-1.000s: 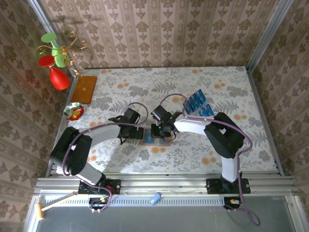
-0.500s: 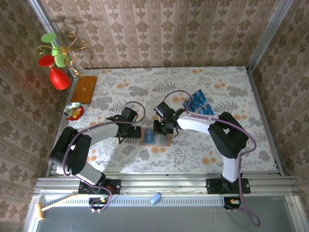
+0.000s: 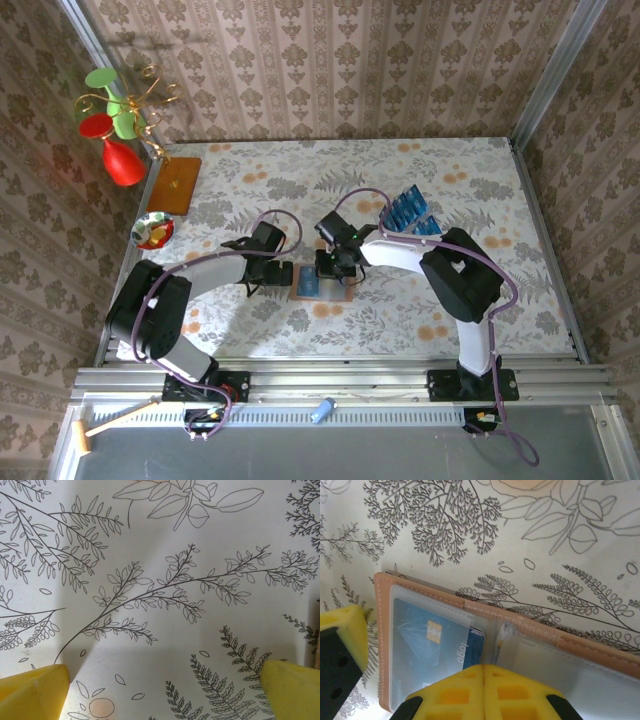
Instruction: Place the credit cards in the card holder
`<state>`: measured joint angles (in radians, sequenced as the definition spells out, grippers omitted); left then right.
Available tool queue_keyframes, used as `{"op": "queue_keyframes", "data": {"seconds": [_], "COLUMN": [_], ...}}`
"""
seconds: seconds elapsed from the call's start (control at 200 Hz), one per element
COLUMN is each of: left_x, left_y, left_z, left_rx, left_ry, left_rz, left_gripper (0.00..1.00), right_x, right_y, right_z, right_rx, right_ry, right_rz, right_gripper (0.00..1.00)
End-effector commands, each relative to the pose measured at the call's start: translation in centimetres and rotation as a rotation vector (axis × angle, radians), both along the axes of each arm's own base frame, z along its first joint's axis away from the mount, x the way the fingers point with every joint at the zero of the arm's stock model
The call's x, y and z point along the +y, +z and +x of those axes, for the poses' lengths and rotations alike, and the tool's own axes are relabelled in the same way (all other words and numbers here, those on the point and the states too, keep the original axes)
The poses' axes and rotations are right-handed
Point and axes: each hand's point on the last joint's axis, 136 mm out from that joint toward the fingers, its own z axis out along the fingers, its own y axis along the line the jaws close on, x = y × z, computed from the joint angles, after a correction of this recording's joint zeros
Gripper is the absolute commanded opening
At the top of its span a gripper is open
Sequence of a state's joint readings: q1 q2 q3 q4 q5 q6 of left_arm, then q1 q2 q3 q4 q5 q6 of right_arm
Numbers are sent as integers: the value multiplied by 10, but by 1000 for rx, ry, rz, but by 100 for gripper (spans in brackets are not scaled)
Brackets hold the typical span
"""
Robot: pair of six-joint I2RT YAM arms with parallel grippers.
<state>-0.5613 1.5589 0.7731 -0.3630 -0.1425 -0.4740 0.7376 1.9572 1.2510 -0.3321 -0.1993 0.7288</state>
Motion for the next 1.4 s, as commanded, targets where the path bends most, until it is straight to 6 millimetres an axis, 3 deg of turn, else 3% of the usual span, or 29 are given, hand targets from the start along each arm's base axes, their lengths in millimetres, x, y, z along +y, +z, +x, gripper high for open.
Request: {"op": "queue_keyframes", "data": {"seconds": [0.0, 0.455, 0.645, 0.98, 1.2, 1.39], "left_x": [-1, -5, -5, 1, 7, 14], "left_y": [-16, -23, -20, 10, 20, 13], "left_z": [-3, -6, -6, -3, -6, -11], "left_rx": [39, 48, 45, -15, -32, -18], "left_ry": [-18, -22, -21, -1, 7, 16], "left_rz": [8, -5, -7, -23, -16, 11], "left_gripper": [100, 100, 100, 100, 100, 100], "right_x": [5, 19, 19, 2, -13, 1], "right_y": [-2, -6, 9, 41, 35, 26], "right_z": [2, 2, 3, -2, -8, -16], "right_rx": [14, 40, 15, -51, -44, -14], "right_ry": [14, 31, 30, 20, 11, 39], "right_rz": [-2, 21, 31, 35, 21, 49], "right_gripper": [9, 9, 8, 10, 11, 10]}}
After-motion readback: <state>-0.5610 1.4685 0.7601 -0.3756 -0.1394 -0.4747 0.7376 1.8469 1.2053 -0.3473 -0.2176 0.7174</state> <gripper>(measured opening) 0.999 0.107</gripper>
